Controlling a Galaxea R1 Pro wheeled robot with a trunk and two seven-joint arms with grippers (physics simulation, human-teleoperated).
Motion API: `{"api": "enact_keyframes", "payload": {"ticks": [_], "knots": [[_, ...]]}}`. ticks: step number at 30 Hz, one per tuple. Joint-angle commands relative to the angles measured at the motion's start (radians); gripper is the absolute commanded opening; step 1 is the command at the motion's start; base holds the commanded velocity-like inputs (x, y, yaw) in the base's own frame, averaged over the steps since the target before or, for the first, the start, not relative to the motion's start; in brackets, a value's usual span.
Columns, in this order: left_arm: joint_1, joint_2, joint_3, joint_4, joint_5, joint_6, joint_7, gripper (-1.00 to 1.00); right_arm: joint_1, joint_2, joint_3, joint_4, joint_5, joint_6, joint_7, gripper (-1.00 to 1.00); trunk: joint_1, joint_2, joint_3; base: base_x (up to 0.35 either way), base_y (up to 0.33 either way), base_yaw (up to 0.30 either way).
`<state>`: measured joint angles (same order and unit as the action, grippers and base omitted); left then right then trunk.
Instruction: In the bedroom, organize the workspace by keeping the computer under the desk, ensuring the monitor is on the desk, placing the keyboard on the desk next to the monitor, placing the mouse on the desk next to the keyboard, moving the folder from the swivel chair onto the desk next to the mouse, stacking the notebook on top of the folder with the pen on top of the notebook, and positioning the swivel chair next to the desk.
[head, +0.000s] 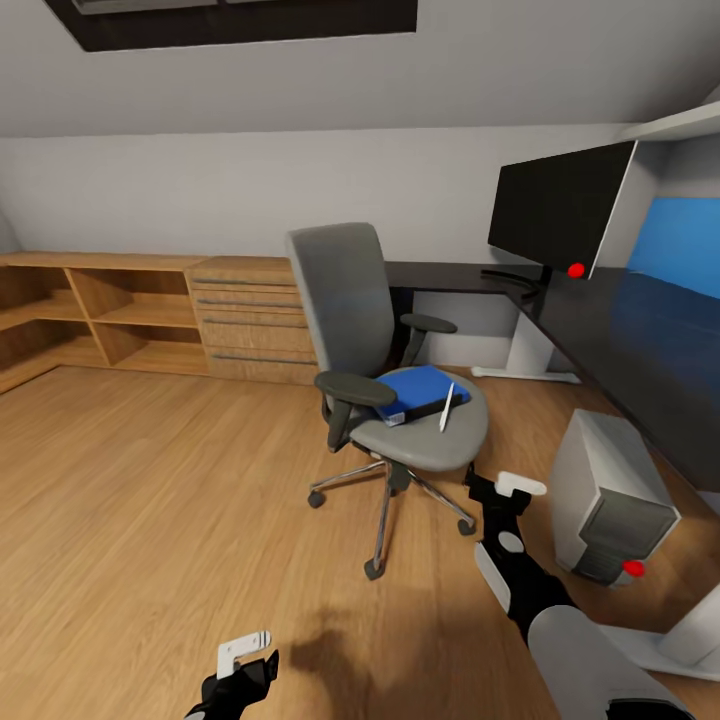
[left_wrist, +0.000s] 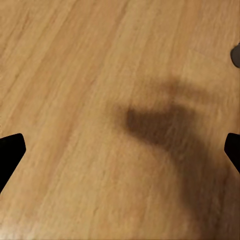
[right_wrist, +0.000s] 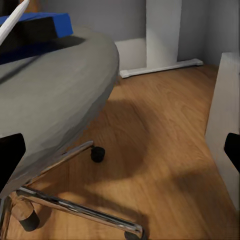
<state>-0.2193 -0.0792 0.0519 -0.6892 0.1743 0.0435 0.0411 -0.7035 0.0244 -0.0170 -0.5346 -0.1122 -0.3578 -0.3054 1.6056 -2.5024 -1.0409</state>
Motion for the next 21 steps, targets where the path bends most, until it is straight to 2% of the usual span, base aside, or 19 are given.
{"api": "enact_keyframes", "payload": {"ticks": [1,10,17,21], "knots": [[0.0,-0.001,0.001,0.001,0.01,0.002,0.002,1.0,-0.001,-0.003,-0.011,0.0,-0.012,-0.004,0.004,1.0,0.0,0.0,-0.001,0.012,0.004,0.0],[0.0,-0.001,0.0,0.005,0.01,-0.002,0.002,1.0,-0.001,-0.01,-0.066,-0.004,-0.044,0.002,0.013,1.0,0.0,0.0,-0.001,0.005,0.002,0.0],[0.0,-0.002,0.0,0.005,0.01,-0.002,0.002,1.0,-0.001,-0.017,-0.085,-0.023,-0.055,0.028,0.029,1.0,0.0,0.0,-0.001,0.0,0.0,0.0],[0.0,-0.002,-0.001,0.005,0.01,-0.002,0.002,1.0,-0.001,-0.024,-0.102,-0.048,-0.092,0.07,0.067,1.0,0.0,0.0,-0.001,0.0,0.0,0.0]]}}
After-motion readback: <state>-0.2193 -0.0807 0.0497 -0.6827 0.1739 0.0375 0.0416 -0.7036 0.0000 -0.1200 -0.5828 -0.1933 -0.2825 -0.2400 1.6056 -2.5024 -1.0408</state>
